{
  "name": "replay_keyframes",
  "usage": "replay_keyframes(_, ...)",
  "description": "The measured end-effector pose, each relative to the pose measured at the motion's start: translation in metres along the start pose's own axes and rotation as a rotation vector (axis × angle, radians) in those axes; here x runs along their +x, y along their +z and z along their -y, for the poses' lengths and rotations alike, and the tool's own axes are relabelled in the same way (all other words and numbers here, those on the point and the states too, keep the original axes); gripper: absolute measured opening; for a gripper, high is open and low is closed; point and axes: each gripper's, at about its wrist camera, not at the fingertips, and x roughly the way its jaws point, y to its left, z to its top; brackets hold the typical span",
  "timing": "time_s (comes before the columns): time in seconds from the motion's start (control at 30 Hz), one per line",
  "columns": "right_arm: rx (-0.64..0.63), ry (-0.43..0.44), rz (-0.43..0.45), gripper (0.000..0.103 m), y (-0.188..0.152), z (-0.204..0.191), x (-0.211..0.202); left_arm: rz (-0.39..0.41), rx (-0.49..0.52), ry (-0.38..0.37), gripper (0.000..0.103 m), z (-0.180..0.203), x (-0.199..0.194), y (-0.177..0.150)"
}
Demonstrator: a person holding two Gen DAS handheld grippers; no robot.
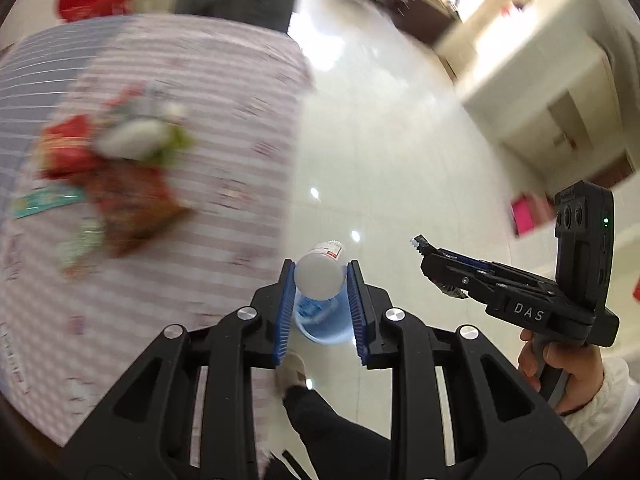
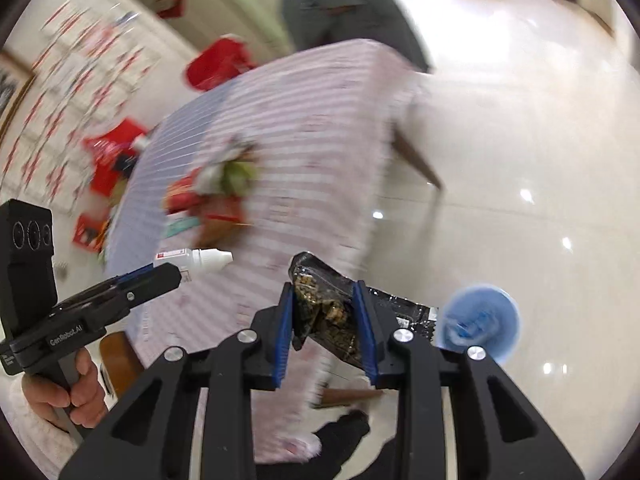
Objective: Collect trash
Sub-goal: 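Carry both items over the blue bucket and open both grippers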
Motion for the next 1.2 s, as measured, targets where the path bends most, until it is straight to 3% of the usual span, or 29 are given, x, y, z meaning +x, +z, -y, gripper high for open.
replay_keyframes(0.2, 0.115, -0.076, 0.000, 0.029, -0.021, 0.092, -0.028, -0.141, 0.114, -0.014, 0.026, 0.081, 0.079, 0.006)
replay_keyframes(0.4, 0.201, -0.101, 0.013, 0.029, -0.033, 0.148, -0.049, -0.237, 0.180, -0.014, 0.027, 0.138, 0.129, 0.009)
replay_keyframes(0.47, 0.221, -0.099, 0.018, 0.029, -0.036, 0.161, -0.054, -0.265, 0.185, -0.005, 0.040, 0.151, 0.139, 0.012)
replay_keyframes(0.5, 0.232, -0.097, 0.020, 0.029, -0.038, 0.167, -0.056, -0.267, 0.190, 0.002, 0.058, 0.154, 0.143, 0.014)
replay_keyframes(0.53, 0.239, -0.096, 0.021, 0.029, -0.038, 0.168, -0.057, -0.266, 0.199, 0.014, 0.060, 0.158, 0.145, 0.013)
replay_keyframes(0.8, 0.276, -0.081, 0.013, 0.029, -0.043, 0.188, -0.059, -0.295, 0.206, 0.046, 0.060, 0.163, 0.153, 0.015)
replay_keyframes(1.2, 0.213, -0.049, -0.034, 0.029, -0.033, 0.165, -0.035, -0.260, 0.144, 0.089, 0.060, 0.141, 0.128, 0.019)
